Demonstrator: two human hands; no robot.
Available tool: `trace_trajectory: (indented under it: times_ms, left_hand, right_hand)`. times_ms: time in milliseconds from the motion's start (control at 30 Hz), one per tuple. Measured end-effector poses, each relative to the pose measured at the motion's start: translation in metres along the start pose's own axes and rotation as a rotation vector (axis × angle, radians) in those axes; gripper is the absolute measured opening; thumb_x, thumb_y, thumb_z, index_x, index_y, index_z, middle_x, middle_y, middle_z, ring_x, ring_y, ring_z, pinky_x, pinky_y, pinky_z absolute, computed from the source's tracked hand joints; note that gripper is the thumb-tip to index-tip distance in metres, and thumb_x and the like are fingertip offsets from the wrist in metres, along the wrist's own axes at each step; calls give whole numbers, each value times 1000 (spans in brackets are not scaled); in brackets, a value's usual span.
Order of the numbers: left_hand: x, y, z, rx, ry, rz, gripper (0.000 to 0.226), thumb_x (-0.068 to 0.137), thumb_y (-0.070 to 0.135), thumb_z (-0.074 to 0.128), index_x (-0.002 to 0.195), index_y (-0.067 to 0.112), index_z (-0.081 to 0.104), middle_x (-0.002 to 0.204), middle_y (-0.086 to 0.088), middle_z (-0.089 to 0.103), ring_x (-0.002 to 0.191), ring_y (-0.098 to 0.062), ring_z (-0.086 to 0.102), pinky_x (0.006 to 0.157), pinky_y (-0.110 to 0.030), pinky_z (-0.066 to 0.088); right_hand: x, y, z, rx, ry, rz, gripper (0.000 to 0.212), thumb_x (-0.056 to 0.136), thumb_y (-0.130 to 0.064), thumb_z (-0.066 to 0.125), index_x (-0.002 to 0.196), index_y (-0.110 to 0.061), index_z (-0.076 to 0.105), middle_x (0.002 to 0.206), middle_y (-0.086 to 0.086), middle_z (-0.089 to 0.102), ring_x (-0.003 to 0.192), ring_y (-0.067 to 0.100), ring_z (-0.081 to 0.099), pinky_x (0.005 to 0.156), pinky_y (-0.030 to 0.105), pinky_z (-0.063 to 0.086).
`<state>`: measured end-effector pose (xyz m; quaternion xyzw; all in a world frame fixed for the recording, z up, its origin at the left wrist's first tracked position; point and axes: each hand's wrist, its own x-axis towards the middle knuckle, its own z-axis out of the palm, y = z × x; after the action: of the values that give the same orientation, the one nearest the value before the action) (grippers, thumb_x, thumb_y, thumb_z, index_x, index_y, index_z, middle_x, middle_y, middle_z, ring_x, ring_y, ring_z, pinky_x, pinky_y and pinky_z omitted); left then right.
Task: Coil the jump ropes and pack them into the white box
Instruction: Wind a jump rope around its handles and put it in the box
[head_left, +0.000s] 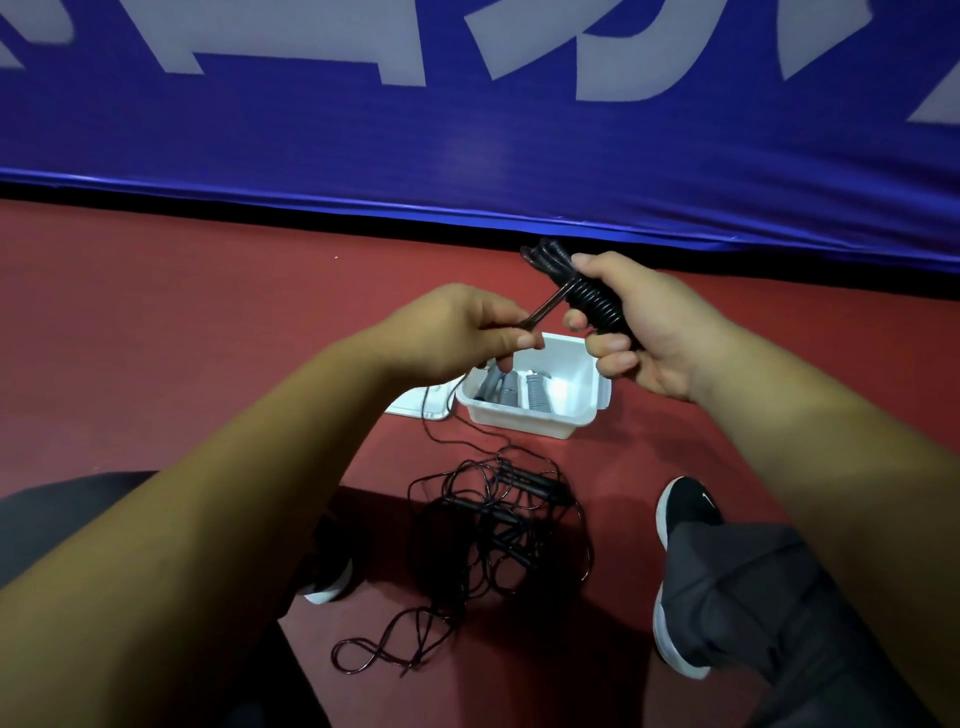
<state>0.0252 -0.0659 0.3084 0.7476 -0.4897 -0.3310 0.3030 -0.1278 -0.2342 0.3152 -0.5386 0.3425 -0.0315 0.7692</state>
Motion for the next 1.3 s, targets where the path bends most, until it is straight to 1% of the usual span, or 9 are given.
trace_trajectory:
  times_ms: [200,333,467,567,667,800,967,1133,1300]
  left_hand:
    - [6,-5,2,26,61,-17,10,98,26,74,97,34,80,74,8,76,59,2,59,55,-11,43]
    - [11,-6,-1,160,86,-71,15,100,29,71,86,31,77,74,9,76,62,-1,68,56,-22,51]
    - [10,-9,-7,196,99,-78,16,98,15,70,90,25,80,82,4,76,70,-2,67,65,-18,46]
    - [10,-4,-10,112,107,-50,6,95,27,76,97,26,81,88,9,78,81,-2,69,74,-18,50]
    - [12,5,-9,122,135,26,7,93,20,79,90,26,80,79,19,74,72,7,65,65,-7,42]
    - [8,13,-11,190,245,115,8,88,13,79,88,21,80,79,13,70,70,4,62,61,-7,39]
    - [3,13,-17,286,259,148,15,94,24,76,106,32,81,89,11,67,86,-2,61,72,-19,44]
    - [-7,15,-16,215,246,114,21,100,27,71,120,30,76,96,9,66,88,1,61,72,-8,41]
    - [-12,16,-6,172,114,9,3,98,20,72,100,21,74,78,3,76,73,-3,73,69,-26,57]
  right_hand:
    - [-6,1,7,-68,-102,-10,25,101,-47,64,105,-23,60,77,3,57,47,10,23,39,18,16]
    - [-13,2,8,-115,-213,34,27,102,-42,64,106,-16,57,77,7,58,45,9,24,41,18,13]
    - [-19,4,9,-281,-386,164,39,100,-43,64,111,-6,64,76,10,58,42,7,26,42,17,13]
    - [-21,10,13,-452,-488,267,50,101,-46,61,120,-1,68,76,7,59,41,6,27,44,20,12]
    - [-19,15,12,-562,-510,322,40,105,-47,59,121,-11,62,77,4,60,46,9,27,43,18,13]
    - [-10,17,7,-615,-355,265,32,108,-51,55,109,-21,67,82,4,61,51,10,28,43,16,18]
    - [1,14,-2,-486,-93,128,41,110,-56,49,121,-19,62,86,4,65,52,11,42,45,19,31]
    - [3,7,1,-326,12,30,42,109,-56,49,115,-19,67,81,2,74,59,16,62,56,31,54]
    - [2,7,7,-298,61,20,40,106,-59,54,109,-21,68,81,0,70,60,13,58,50,25,44]
